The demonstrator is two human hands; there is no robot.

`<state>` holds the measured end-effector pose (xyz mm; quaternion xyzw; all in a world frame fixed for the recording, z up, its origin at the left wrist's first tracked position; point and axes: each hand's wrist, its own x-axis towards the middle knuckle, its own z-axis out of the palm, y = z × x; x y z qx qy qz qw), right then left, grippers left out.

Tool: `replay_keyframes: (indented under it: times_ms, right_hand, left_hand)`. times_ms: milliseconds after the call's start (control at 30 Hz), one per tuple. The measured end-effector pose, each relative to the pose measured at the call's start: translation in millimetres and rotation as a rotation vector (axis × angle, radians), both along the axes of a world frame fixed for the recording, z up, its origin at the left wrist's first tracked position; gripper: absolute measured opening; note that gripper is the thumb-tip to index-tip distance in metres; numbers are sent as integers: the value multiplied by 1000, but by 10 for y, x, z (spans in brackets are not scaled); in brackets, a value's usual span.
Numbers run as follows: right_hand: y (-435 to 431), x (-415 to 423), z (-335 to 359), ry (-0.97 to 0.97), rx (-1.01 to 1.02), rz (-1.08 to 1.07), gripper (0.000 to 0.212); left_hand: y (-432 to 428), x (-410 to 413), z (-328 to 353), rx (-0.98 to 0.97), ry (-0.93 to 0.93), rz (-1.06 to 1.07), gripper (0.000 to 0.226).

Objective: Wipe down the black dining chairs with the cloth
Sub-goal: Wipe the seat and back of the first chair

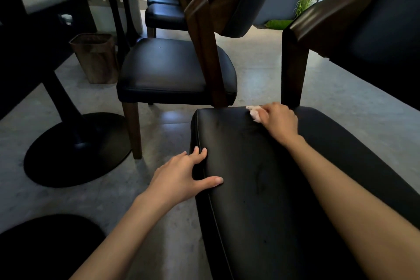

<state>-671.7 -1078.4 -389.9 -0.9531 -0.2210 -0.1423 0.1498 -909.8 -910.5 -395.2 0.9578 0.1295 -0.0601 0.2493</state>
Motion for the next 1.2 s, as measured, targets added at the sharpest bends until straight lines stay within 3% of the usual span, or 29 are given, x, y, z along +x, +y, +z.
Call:
replay_keyframes:
  times_ms: [400, 633, 733, 800, 900, 1067, 1200]
  right_hand:
    - [357, -368, 115, 228, 202, 22, 31]
    - [581, -764, 161, 274, 204, 331, 23]
    - [128, -447, 323, 53, 281, 136, 23]
    - [-343, -172, 302, -39, 218, -40, 27]
    - [-869, 48, 71, 138, 65, -273, 39]
    - [-860, 94, -91, 140, 71, -219, 42]
    - [-576, -105, -48, 96, 90, -150, 36]
  left_hand:
    - [14, 6, -34, -30, -31, -6, 92]
    - [32, 34, 14, 9, 4, -22, 96]
    - [21, 28, 30, 35, 14, -30, 95]
    - [20, 23, 43, 11, 9, -29, 97]
    - [12, 17, 58, -12, -7, -23, 108]
    - [-27, 4, 41, -39, -36, -12, 108]
    - [-55, -5, 21, -63, -29, -18, 95]
